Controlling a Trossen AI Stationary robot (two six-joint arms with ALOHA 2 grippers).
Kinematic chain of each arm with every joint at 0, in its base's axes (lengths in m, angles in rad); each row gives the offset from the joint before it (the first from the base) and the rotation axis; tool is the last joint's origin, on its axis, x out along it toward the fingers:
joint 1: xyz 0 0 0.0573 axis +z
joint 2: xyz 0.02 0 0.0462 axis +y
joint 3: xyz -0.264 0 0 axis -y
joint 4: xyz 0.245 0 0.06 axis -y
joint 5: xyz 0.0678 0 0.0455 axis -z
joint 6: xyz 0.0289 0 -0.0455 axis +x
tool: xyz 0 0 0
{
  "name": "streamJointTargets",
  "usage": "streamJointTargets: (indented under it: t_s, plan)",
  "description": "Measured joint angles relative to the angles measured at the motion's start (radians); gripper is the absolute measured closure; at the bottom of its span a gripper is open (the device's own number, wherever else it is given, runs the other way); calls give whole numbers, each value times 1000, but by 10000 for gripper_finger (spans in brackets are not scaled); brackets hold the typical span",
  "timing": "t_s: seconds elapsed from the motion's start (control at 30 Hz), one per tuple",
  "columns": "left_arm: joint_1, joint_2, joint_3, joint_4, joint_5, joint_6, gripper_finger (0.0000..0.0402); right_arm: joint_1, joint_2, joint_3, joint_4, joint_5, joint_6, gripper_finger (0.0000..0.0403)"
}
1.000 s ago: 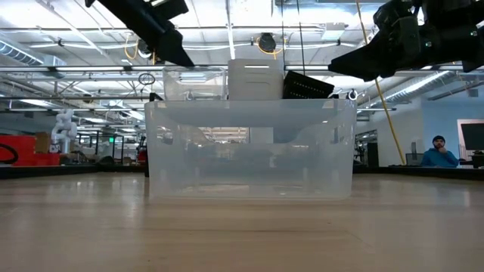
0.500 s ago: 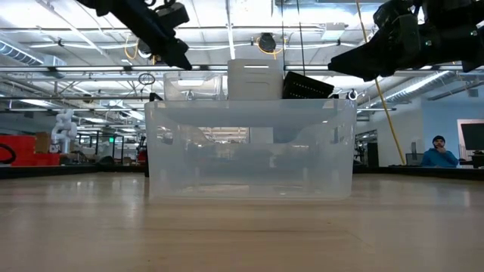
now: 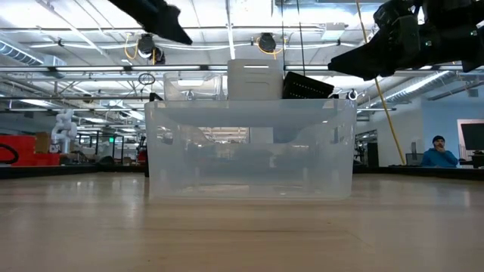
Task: Stack baskets on shelf by color
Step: Put the top transparent bin on the shelf
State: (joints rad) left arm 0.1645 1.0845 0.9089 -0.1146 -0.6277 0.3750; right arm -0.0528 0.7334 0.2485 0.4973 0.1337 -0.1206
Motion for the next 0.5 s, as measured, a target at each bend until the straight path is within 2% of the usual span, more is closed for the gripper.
streamJointTargets:
  t_s: [0.17,0.33,0.5]
  plan:
    - [-22,-5,1,-40,48,-142,236,3,0,0,1,-8,-7,248]
    - [-21,50,1,-120,89,-171,236,5,0,0,19,-79,-4,248]
    - [-19,123,1,-141,88,-162,236,5,0,0,23,-83,-4,248]
